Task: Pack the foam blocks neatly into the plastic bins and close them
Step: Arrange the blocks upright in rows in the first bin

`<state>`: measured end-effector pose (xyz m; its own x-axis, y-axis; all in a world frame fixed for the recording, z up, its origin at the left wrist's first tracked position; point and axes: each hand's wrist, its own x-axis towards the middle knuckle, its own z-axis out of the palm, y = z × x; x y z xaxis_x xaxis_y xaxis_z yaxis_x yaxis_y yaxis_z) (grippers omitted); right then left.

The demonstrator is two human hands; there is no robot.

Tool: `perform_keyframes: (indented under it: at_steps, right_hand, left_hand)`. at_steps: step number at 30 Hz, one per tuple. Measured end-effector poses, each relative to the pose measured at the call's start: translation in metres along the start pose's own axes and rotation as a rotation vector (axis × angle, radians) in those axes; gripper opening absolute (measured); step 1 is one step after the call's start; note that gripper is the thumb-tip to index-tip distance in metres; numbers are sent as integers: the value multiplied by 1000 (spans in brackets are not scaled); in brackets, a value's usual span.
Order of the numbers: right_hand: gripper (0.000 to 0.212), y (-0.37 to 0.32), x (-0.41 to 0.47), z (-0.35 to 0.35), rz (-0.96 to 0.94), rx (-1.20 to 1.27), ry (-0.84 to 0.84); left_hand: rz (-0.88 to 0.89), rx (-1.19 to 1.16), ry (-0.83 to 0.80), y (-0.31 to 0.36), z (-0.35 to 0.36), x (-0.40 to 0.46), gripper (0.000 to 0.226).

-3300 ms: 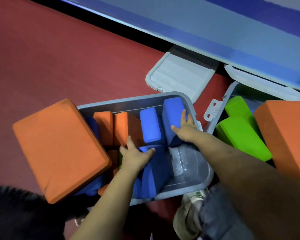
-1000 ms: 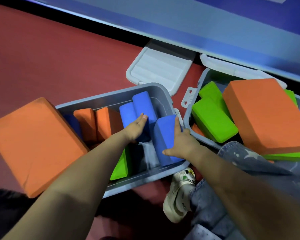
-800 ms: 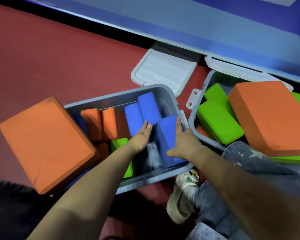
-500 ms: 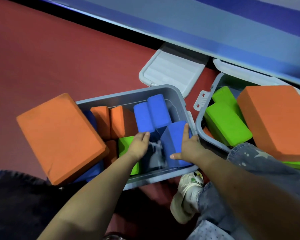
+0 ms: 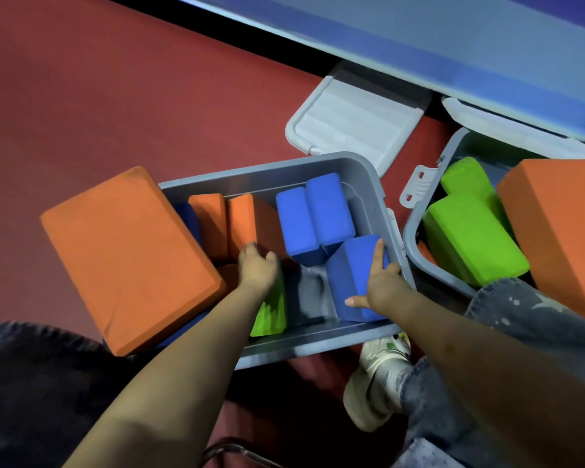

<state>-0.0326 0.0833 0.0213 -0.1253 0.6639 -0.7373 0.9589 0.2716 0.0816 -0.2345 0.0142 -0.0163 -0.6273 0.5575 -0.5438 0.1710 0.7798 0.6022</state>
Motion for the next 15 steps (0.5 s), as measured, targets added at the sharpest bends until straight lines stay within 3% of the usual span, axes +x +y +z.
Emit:
perform_keyframes:
  at_steps: [7,13,15]
  right_hand:
    - [131,5,8,10,9,68,13]
    - [90,14,-1,32,-302,-30,376]
    - [87,16,0,33,-284,-4,355]
  left_hand:
    - [3,85,-53,-4,12,1,62]
    - [-100,136,-3,-3,13,9,72]
    - [-110,151,34,2,16,10,69]
